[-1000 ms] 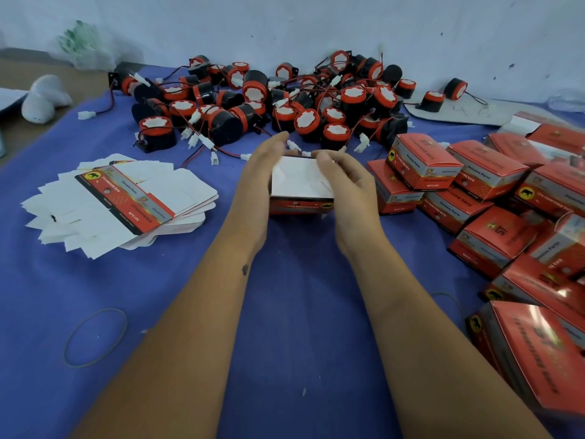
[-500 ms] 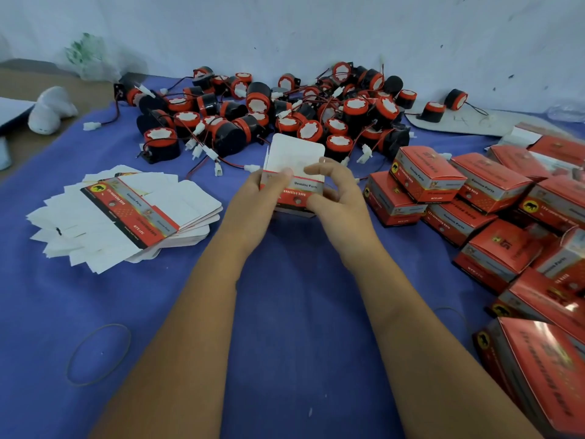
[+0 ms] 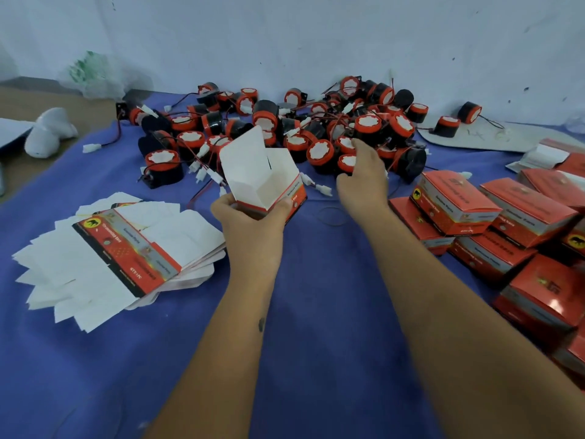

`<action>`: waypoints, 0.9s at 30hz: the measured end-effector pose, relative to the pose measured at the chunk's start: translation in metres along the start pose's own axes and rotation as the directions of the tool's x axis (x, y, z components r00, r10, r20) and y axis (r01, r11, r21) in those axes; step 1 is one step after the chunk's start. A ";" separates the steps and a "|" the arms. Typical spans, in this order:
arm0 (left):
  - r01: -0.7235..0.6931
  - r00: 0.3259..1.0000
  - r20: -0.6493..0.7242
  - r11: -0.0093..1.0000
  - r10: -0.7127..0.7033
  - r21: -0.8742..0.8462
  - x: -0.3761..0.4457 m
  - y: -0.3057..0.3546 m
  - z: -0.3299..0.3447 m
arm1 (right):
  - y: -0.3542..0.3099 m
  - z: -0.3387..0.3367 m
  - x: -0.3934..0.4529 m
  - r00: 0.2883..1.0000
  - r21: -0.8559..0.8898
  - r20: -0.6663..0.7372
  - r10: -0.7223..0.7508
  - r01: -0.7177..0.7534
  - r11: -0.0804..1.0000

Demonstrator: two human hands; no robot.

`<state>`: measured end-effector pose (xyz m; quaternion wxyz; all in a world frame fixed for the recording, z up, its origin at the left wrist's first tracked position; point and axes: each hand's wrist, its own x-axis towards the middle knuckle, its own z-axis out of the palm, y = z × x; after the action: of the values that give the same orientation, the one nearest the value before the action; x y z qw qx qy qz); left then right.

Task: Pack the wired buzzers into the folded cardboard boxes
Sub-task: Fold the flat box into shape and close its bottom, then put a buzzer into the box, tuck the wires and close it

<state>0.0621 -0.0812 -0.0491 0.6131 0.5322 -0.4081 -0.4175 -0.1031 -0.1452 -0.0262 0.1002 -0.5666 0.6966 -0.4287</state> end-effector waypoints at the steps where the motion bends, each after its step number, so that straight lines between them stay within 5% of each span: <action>1: 0.001 1.000 0.002 1.000 -0.001 0.009 0.001 -0.001 0.000 | 0.004 -0.001 0.011 1.000 -0.080 0.024 0.009 -0.007 0.997; 5: 0.005 1.000 0.015 1.000 -0.005 0.012 0.005 -0.004 0.003 | 0.018 -0.007 0.039 0.944 -0.319 0.249 0.214 -0.129 0.939; 8: -0.008 1.000 0.024 1.000 0.007 0.023 0.004 -0.005 0.003 | 0.023 -0.006 0.036 0.962 -0.394 0.200 0.188 -0.097 0.914; 21: -0.076 0.997 -0.030 0.996 0.078 0.048 0.002 0.000 -0.001 | -0.003 0.003 -0.062 0.997 0.087 -0.060 -0.051 0.057 0.995; 27: -0.149 0.986 0.098 0.975 0.134 0.167 -0.009 0.005 -0.016 | -0.023 -0.014 -0.106 0.915 0.285 -0.402 -0.040 0.167 0.944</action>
<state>0.0743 -0.0670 -0.0465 0.5742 0.5346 -0.5061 -0.3581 -0.0595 -0.0455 -0.0378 0.0245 -0.4828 0.5943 -0.6427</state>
